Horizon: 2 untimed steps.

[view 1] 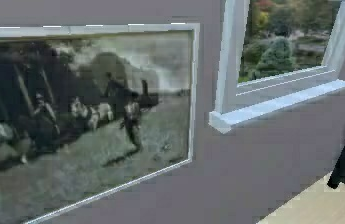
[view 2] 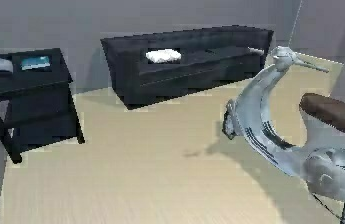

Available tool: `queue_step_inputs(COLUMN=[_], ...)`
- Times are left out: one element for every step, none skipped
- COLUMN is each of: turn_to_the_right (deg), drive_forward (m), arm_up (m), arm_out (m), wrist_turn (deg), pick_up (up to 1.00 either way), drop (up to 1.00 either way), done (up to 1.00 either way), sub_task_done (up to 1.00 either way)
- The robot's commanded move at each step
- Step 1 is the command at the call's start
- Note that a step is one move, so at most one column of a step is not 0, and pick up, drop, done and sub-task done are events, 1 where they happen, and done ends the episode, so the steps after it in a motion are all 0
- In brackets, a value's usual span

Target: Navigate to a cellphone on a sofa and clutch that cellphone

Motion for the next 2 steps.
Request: queue_step_inputs(turn_to_the_right=[45.0,30.0], drive_forward=[0.00,0.00], arm_up=[0.00,0.00], arm_out=[0.00,0.00], wrist_turn=[0.0,0.0], pick_up=[0.00,0.00], drop=[0.00,0.00], done=[0.00,0.00], sub_task_done=[0.00,0.00])
